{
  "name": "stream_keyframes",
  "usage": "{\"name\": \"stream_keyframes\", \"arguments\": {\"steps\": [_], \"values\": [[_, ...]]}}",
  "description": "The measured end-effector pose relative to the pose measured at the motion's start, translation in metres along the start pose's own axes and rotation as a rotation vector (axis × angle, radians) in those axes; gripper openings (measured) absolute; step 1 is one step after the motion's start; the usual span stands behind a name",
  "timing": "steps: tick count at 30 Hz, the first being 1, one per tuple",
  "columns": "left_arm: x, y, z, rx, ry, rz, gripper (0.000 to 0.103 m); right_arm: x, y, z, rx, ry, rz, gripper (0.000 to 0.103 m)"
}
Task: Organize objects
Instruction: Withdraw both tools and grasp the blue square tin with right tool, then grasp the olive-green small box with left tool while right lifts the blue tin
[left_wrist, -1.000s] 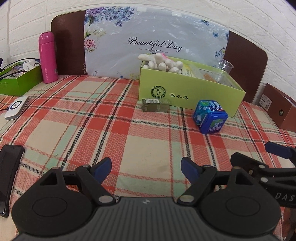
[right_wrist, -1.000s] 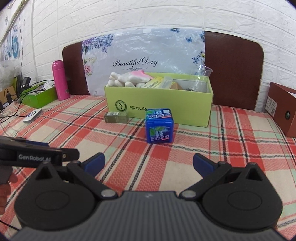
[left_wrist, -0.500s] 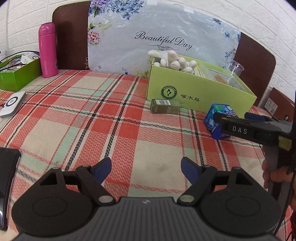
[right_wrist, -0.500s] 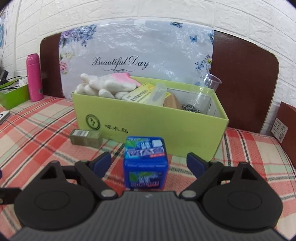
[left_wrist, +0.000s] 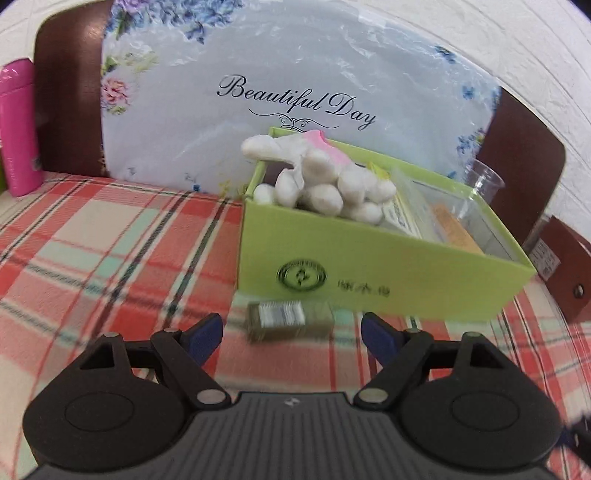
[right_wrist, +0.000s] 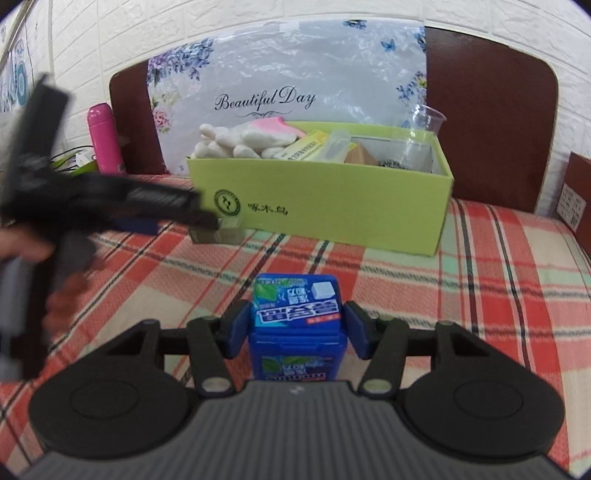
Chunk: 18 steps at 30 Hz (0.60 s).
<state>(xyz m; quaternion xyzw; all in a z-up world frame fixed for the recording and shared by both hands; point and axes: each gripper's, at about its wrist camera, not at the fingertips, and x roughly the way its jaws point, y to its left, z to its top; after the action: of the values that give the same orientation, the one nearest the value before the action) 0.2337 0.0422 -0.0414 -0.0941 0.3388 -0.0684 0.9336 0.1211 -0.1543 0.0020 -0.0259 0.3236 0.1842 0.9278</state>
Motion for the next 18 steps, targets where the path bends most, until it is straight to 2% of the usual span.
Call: {"name": "stream_keyframes", "arguments": {"steps": [4,5,6,7,9,11,13,18], "values": [[0.028,-0.005,0.011,0.017,0.030,-0.004,0.084,-0.010,0.000,-0.008,-0.012,0.003,-0.001,0.054],[0.032,-0.005,0.010,0.027,0.048,-0.002,0.078,-0.010,0.000,-0.007,-0.013,0.003,-0.001,0.054],[0.034,-0.004,0.009,0.031,0.069,-0.003,0.066,-0.011,0.000,-0.007,-0.011,0.005,-0.001,0.054],[0.031,-0.001,0.005,0.021,0.067,-0.024,0.066,-0.011,-0.001,-0.007,-0.011,0.007,0.000,0.054],[0.022,0.006,-0.003,-0.005,0.067,-0.057,0.066,-0.011,0.000,-0.007,-0.012,0.009,0.002,0.054],[0.009,0.007,-0.013,0.001,0.072,-0.046,0.066,-0.012,0.000,-0.007,-0.015,0.012,0.005,0.054],[-0.007,0.006,-0.027,0.027,0.076,-0.036,0.066,-0.014,-0.001,-0.009,-0.018,0.014,0.016,0.054],[-0.053,-0.001,-0.071,0.091,0.119,-0.074,0.068,-0.030,-0.004,-0.020,-0.020,0.019,0.031,0.054]]}}
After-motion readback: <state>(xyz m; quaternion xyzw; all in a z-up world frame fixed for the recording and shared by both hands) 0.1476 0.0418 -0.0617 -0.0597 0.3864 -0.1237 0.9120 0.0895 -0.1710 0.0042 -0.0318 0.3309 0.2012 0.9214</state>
